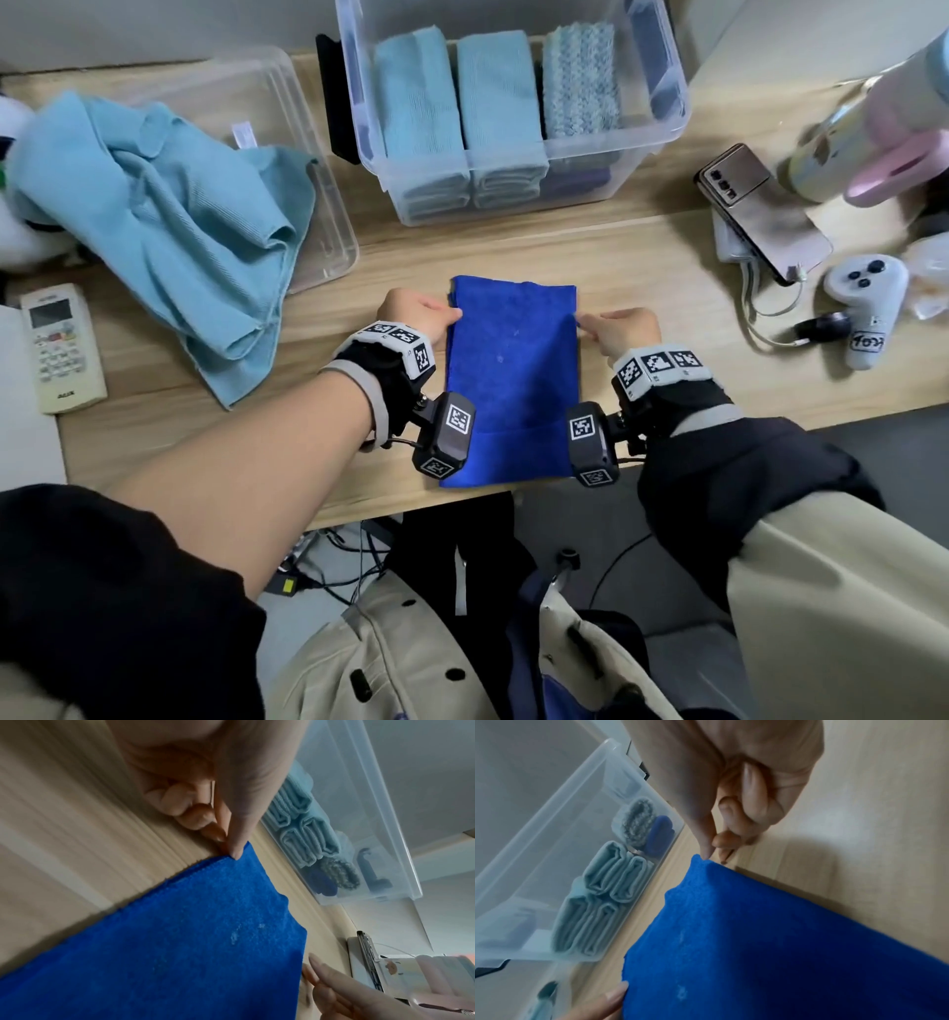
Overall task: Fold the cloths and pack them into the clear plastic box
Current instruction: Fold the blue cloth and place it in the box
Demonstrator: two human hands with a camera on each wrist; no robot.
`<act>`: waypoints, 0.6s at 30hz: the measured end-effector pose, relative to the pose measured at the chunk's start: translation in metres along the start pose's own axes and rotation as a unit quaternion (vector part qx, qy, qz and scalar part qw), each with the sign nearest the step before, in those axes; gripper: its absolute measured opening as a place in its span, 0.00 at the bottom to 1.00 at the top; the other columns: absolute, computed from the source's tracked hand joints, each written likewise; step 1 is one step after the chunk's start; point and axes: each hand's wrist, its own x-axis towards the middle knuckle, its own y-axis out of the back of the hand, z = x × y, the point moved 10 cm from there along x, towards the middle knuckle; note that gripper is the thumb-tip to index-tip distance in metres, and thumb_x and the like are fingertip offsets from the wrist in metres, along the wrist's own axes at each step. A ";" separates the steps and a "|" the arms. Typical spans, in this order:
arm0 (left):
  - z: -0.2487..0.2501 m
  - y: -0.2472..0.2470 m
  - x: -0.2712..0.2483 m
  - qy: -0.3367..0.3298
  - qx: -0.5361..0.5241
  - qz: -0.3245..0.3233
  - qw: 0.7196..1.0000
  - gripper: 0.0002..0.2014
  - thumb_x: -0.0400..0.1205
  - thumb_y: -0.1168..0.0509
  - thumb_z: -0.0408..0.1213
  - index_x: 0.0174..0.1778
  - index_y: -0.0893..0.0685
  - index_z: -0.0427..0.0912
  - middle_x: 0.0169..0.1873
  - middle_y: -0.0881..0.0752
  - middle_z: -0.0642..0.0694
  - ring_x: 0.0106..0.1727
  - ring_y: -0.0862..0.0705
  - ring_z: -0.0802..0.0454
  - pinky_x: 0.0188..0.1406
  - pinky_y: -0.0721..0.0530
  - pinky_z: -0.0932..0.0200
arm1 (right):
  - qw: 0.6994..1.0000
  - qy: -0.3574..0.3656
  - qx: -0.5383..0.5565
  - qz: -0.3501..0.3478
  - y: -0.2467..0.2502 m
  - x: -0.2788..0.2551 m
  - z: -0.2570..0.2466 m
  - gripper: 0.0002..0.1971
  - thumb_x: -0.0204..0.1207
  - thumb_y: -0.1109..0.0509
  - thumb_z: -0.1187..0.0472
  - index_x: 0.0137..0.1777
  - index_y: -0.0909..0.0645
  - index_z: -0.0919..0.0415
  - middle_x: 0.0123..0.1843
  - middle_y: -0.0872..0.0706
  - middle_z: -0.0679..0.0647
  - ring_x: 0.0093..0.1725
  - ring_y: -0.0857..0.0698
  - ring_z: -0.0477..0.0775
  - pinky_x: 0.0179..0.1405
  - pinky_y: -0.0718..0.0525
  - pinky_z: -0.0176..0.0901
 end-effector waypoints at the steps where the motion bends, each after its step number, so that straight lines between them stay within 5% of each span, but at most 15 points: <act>1: 0.000 -0.002 0.000 0.004 -0.002 -0.007 1.000 0.07 0.74 0.27 0.40 0.43 0.10 0.40 0.40 0.13 0.48 0.43 0.18 0.51 0.41 0.26 0.64 | 1.000 -0.004 -0.007 -0.012 -0.003 0.001 -0.002 0.18 0.71 0.26 0.54 0.44 0.14 0.74 0.30 0.23 0.57 0.26 0.31 0.52 0.29 0.30 0.42; 4: 0.002 -0.002 0.002 0.005 -0.010 0.000 1.000 0.07 0.73 0.26 0.40 0.40 0.11 0.41 0.38 0.14 0.47 0.42 0.18 0.52 0.40 0.25 0.63 | 0.998 0.005 -0.046 -0.033 -0.009 0.003 -0.008 0.15 0.73 0.27 0.55 0.28 0.24 0.59 0.25 0.28 0.52 0.23 0.33 0.50 0.25 0.33 0.38; 8: 0.006 -0.005 0.003 0.004 -0.021 0.002 1.000 0.09 0.73 0.26 0.38 0.29 0.18 0.45 0.37 0.15 0.51 0.40 0.19 0.53 0.37 0.27 0.65 | 0.997 0.033 -0.053 -0.037 -0.013 0.008 -0.011 0.14 0.73 0.27 0.57 0.29 0.26 0.56 0.25 0.27 0.49 0.24 0.30 0.46 0.24 0.30 0.33; 11: 0.005 -0.004 0.005 0.004 -0.013 0.008 1.000 0.05 0.73 0.26 0.37 0.37 0.13 0.40 0.45 0.12 0.47 0.44 0.18 0.51 0.43 0.26 0.64 | 0.996 0.044 -0.061 -0.038 -0.012 0.009 -0.015 0.12 0.73 0.26 0.56 0.32 0.24 0.55 0.26 0.24 0.48 0.22 0.27 0.43 0.12 0.33 0.23; 15: 0.009 -0.001 0.006 -0.010 -0.018 0.037 0.999 0.08 0.73 0.26 0.38 0.44 0.12 0.40 0.48 0.11 0.45 0.42 0.18 0.53 0.42 0.26 0.63 | 0.997 0.038 -0.040 -0.048 -0.012 0.010 -0.017 0.12 0.72 0.25 0.57 0.33 0.25 0.56 0.26 0.21 0.50 0.11 0.26 0.36 0.08 0.37 0.23; 18: 0.015 -0.004 0.008 -0.006 -0.032 0.035 0.999 0.10 0.73 0.26 0.38 0.48 0.12 0.40 0.49 0.11 0.46 0.44 0.18 0.53 0.44 0.25 0.64 | 0.998 0.022 0.014 -0.057 -0.015 0.011 -0.015 0.16 0.72 0.24 0.58 0.31 0.29 0.56 0.27 0.21 0.51 0.22 0.18 0.43 0.08 0.37 0.26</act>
